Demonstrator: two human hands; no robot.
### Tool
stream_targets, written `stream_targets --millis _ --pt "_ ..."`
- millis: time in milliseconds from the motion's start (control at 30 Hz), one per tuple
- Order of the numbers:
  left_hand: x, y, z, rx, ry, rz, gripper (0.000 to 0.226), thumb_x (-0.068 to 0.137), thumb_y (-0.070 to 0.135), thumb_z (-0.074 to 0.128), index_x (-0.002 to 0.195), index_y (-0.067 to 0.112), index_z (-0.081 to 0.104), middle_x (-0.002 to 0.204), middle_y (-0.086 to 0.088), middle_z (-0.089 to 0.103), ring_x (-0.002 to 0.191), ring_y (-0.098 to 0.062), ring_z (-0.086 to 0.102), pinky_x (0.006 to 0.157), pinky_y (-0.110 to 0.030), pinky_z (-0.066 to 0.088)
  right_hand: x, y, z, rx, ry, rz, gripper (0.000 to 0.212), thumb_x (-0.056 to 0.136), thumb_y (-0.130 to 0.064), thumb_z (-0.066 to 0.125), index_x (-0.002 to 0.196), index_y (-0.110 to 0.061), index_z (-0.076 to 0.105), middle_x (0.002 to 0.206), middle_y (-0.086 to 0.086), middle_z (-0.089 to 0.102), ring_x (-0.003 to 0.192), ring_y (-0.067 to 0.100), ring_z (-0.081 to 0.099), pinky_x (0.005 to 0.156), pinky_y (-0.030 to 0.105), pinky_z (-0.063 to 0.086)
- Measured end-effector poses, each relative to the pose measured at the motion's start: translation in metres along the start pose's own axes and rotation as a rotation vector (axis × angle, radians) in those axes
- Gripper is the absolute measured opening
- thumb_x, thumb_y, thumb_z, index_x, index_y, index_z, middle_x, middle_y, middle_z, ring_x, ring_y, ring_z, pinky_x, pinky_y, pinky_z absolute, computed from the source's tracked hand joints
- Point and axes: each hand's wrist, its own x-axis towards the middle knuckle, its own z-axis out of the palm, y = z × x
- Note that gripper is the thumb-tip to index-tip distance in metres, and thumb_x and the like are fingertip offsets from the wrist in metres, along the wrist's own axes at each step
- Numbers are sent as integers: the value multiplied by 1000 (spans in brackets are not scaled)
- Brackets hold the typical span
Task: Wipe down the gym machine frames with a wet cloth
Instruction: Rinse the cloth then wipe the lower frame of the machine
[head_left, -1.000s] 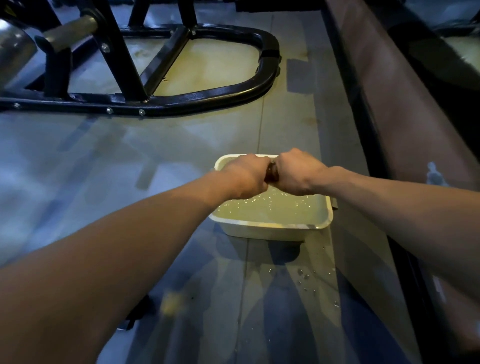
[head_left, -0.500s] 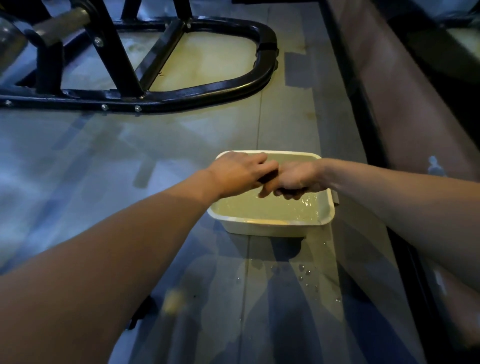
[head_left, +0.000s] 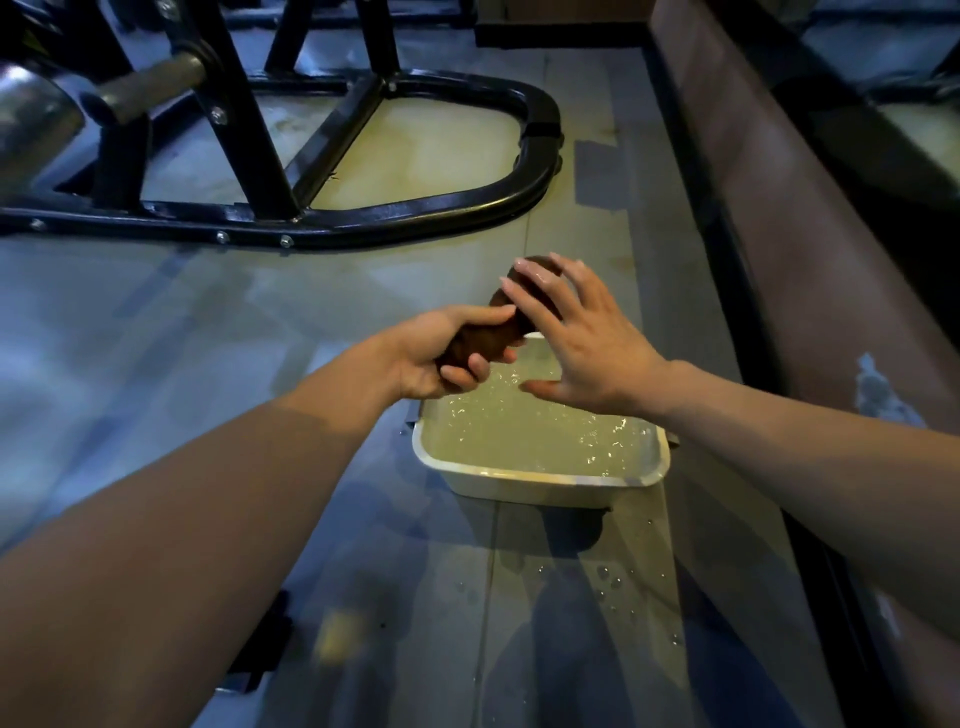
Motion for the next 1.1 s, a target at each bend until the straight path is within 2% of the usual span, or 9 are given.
stream_targets --millis 100,200,267,367,500,600,733,933,1100 --pt "-6 2 8 -33 -246 -105 37 99 40 52 112 6 56 79 -1 49 39 -2 39 33 -11 18 2 -1 -1 48 247 -44 76 91 -55 64 151 -14 42 151 15 46 142 42 37 123 62 24" --pt "-13 4 15 -20 -310 -128 38 99 42 51 109 5 58 74 1 47 36 -1 38 33 -11 16 10 -1 -7 172 344 -110 53 88 -23 77 133 -5 57 125 16 63 119 37 57 107 51 47" --pt "-17 7 18 -2 -270 -125 36 98 41 52 103 6 58 71 2 46 36 -2 37 33 -11 16 12 -2 -9 256 300 -84 48 86 -13 80 128 -3 60 118 14 66 105 32 63 89 43 53" --pt "-21 13 27 198 -162 -162 23 97 31 60 96 9 55 69 1 46 41 -3 37 33 -12 23 12 -3 -12 227 152 -59 37 91 -18 74 123 -8 58 110 10 68 90 32 67 73 46 57" --pt "-2 8 45 747 116 -157 14 98 17 64 101 7 54 71 -4 53 47 -10 44 39 -19 36 9 -4 -19 28 -190 98 23 95 -37 63 107 -18 60 92 4 68 80 30 67 74 47 58" --pt "16 1 59 1219 359 -20 14 94 20 66 90 8 60 66 -5 57 46 -15 50 43 -24 41 11 -10 -20 -35 -300 242 16 96 -34 61 94 -19 65 78 1 62 73 25 65 71 43 60" --pt "26 -17 64 1665 595 104 11 97 26 58 103 19 64 77 3 54 74 -20 57 64 -31 44 10 -22 -12 5 -389 398 17 96 -28 59 83 -18 59 78 4 58 66 25 57 62 35 46" --pt "7 -14 41 2124 539 291 27 105 31 49 128 18 55 112 -6 66 97 -28 63 71 -33 39 13 -43 -6 598 -476 664 11 85 -19 73 84 -9 68 75 2 64 65 20 60 51 29 45" --pt "5 -12 23 2243 355 379 28 103 36 55 125 18 52 91 1 55 78 -19 56 69 -31 44 1 -55 -3 1006 -587 802 14 92 -17 69 100 -5 70 75 5 56 59 15 48 48 27 39"
